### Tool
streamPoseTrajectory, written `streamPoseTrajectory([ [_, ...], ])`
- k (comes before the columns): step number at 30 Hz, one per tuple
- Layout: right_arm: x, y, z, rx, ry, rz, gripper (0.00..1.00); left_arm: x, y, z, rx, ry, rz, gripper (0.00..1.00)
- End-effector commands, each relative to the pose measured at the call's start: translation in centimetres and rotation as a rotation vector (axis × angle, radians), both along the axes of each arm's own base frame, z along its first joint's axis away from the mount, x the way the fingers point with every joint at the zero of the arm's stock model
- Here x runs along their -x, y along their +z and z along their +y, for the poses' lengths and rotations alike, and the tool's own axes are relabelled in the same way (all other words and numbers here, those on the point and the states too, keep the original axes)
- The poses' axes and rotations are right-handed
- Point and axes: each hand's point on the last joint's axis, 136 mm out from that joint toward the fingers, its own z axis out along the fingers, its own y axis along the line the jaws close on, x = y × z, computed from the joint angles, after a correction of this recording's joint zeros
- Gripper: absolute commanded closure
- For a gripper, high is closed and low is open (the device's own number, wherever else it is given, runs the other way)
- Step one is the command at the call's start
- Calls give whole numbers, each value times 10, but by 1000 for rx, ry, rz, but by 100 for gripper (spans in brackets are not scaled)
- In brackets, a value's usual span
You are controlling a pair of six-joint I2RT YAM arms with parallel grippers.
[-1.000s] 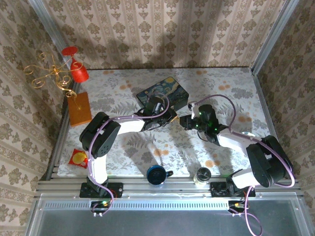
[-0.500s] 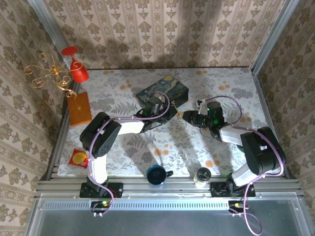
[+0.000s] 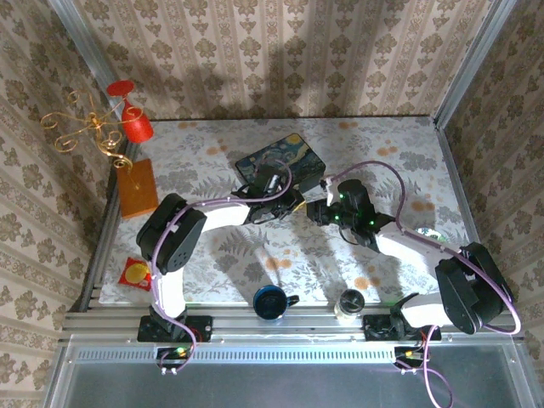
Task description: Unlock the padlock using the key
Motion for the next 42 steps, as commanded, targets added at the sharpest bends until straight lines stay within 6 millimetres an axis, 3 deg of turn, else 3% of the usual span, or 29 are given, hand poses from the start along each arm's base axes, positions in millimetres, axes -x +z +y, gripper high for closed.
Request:
streamPoseTrajectory([
  [1, -4, -3, -15, 189, 17, -57, 74, 10, 25, 7, -23, 9, 103, 100],
  [12, 4, -6, 1, 241, 171, -50, 76, 15, 25, 8, -66, -7, 246, 100],
  [13, 4, -17, 2, 256, 183, -24, 76, 14, 27, 8, -68, -9, 243, 100],
  [15, 5, -19, 7, 268, 202, -25, 76, 13, 28, 8, -70, -10, 243, 100],
  [28, 4, -16, 21, 361, 226, -85, 76, 9, 24, 4, -55, -12, 252, 100],
  [36, 8, -23, 30, 398, 257, -84, 75, 7, 24, 2, -42, -17, 247, 100],
  [42, 1, -31, 27, 441, 227, -67, 76, 6, 24, -1, -27, -22, 244, 100],
])
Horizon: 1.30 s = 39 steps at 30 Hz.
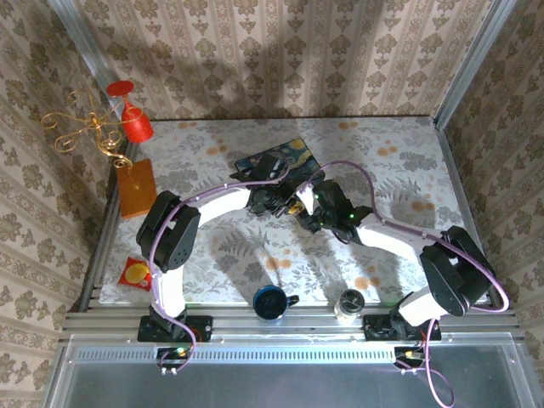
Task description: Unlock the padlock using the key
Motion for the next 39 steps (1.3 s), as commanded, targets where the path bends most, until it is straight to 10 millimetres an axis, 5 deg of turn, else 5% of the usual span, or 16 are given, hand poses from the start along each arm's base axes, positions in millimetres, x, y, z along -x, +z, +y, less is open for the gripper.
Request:
streamPoseTrajectory([
  [1, -7, 0, -3, 43, -21, -14, 77, -8, 15, -12, 65, -10, -20, 100],
  [12, -13, -12, -3, 45, -51, -1, 84, -11, 17, -16, 84, -14, -20, 100],
  [27, -15, -17, -8, 30, -81, -5, 80, -13, 20, -17, 101, -16, -26, 100],
  [39, -16, -24, -11, 30, -98, 5, 93, -12, 21, -19, 117, -24, -27, 100],
])
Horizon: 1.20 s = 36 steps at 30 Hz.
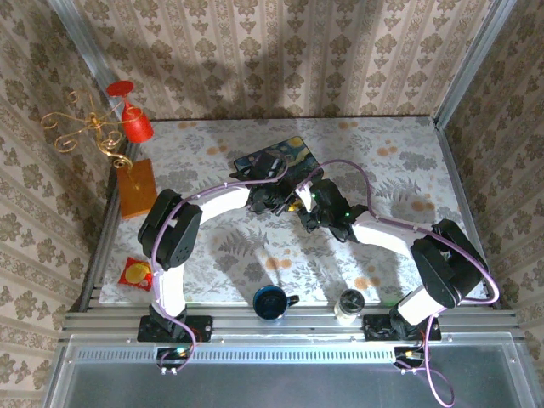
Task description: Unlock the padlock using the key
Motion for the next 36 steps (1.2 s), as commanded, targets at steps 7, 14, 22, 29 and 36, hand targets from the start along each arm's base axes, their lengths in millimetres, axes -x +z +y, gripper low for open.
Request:
streamPoseTrajectory([
  [7, -5, -6, -10, -86, -83, 36, 100, -4, 25, -17, 96, -30, -35, 100],
  [14, -12, -7, -15, -392, -209, 233, 100, -4, 26, -20, 110, -33, -64, 100],
  [22, -22, -6, -15, -722, -290, 426, 100, -7, 25, -20, 113, -25, -95, 100],
  [29, -29, -11, -18, -903, -380, 566, 100, -8, 19, -23, 124, -13, -112, 99],
  [36, -26, -21, -31, -993, -461, 632, 100, -10, 15, -19, 117, -1, -132, 93],
])
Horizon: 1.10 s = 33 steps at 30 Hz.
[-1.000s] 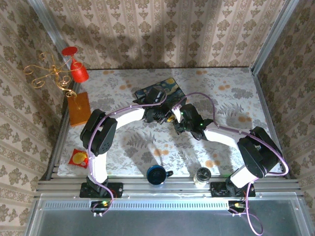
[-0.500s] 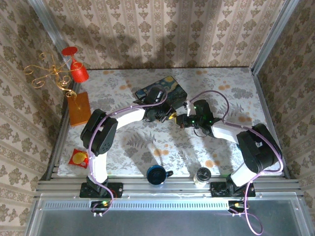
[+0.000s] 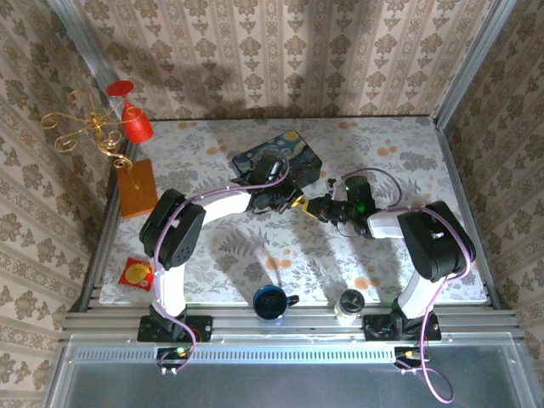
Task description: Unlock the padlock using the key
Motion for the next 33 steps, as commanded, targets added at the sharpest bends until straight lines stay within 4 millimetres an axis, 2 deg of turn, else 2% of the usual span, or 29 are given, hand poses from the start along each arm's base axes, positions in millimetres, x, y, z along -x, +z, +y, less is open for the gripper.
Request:
streamPoseTrajectory([
  [1, -10, -14, -17, -32, -116, 97, 100, 9, 15, -11, 63, -48, -8, 93],
  [8, -13, -11, -17, -24, -117, 78, 100, 10, 10, -9, 66, -38, -2, 86],
  [9, -14, -11, -17, -23, -117, 76, 100, 10, 8, -9, 66, -36, 0, 80],
  [11, -16, -11, -16, -20, -119, 73, 100, 10, 7, -9, 73, -34, 3, 48],
  [13, -18, -12, -17, -16, -124, 70, 100, 12, 6, -10, 79, -36, 1, 40],
  [16, -21, -15, -17, -12, -129, 70, 100, 13, 7, -10, 76, -38, -5, 39],
  [17, -21, -15, -17, -14, -131, 73, 100, 14, 7, -9, 74, -40, -7, 35],
  [18, -22, -16, -17, -16, -133, 73, 100, 14, 8, -8, 73, -39, -10, 30],
  [22, -23, -18, -17, -8, -131, 78, 100, 15, 10, -2, 55, -33, -28, 1],
  [25, -20, -23, -17, 23, -116, 87, 85, 17, 14, 4, 40, -30, -50, 0],
  [28, -16, -27, -17, 52, -100, 95, 77, 19, 20, 12, 24, -27, -89, 0],
  [33, -11, -28, -21, 91, -97, 96, 68, 19, 34, 29, 2, -9, -155, 0],
])
